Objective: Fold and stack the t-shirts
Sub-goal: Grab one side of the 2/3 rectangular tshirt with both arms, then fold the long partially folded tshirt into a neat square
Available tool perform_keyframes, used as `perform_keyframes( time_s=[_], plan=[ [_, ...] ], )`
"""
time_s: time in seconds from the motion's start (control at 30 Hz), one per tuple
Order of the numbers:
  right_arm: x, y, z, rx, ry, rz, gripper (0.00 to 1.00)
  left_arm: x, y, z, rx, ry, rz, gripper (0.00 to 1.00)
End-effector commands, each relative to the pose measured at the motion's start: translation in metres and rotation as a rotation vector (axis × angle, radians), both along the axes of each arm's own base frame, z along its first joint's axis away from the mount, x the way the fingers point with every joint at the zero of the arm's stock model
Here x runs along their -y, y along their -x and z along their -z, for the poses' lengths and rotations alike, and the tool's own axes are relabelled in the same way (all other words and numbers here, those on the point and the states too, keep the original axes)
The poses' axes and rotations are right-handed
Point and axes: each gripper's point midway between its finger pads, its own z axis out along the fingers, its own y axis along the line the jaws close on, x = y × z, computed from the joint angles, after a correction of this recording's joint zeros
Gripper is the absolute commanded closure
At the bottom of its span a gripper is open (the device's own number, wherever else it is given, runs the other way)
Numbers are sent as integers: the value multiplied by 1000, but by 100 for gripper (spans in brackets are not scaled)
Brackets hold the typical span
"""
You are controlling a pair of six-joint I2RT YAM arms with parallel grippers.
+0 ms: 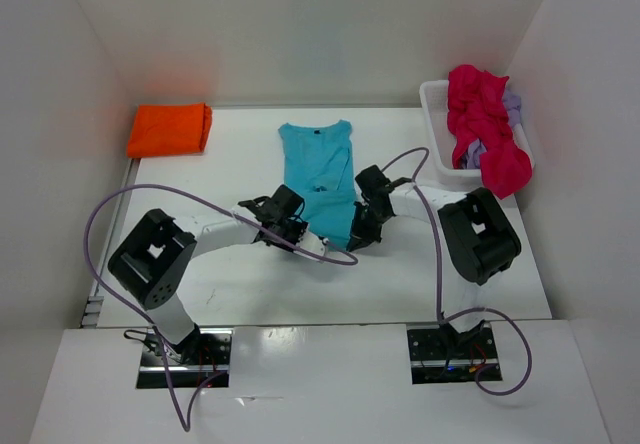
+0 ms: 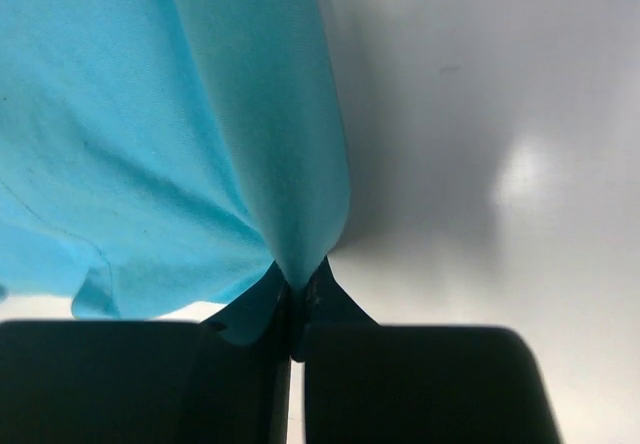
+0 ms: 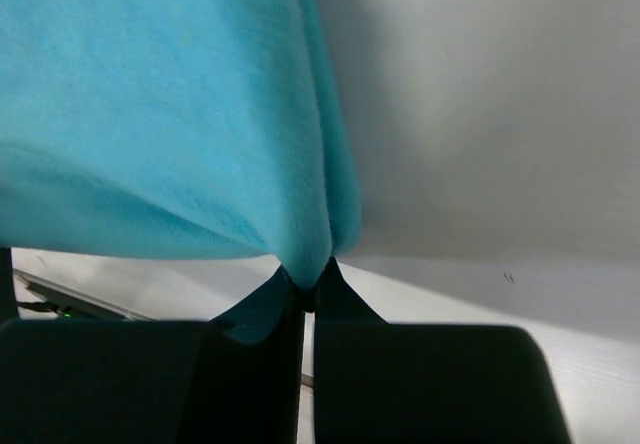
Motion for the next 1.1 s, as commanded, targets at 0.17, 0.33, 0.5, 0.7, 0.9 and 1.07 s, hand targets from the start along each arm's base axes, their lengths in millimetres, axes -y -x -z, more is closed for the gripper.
perform_keyframes(
  time_s=[0.17, 0.33, 0.5, 0.7, 0.9, 1.07],
  plan=[
    [2, 68, -29, -23, 48, -159, 100, -20, 97, -21, -338, -55, -145, 100],
    [-4, 110, -58, -27, 32, -203, 100, -30, 134, -52, -422, -67, -189, 100],
    [-19, 161, -88, -69, -16, -277, 100, -35, 169, -85, -524, -43, -208, 100],
    [-35, 192, -126, -90, -127, -289, 100, -36, 208, -132, -666, 9, -181, 100],
    [-46, 166, -141, -57, -160, -291, 100, -35, 193, -142, -741, 88, -277, 100],
    [-42, 116, -135, -25, -155, -306, 100, -46, 147, -136, -725, 134, -423, 100]
  ],
)
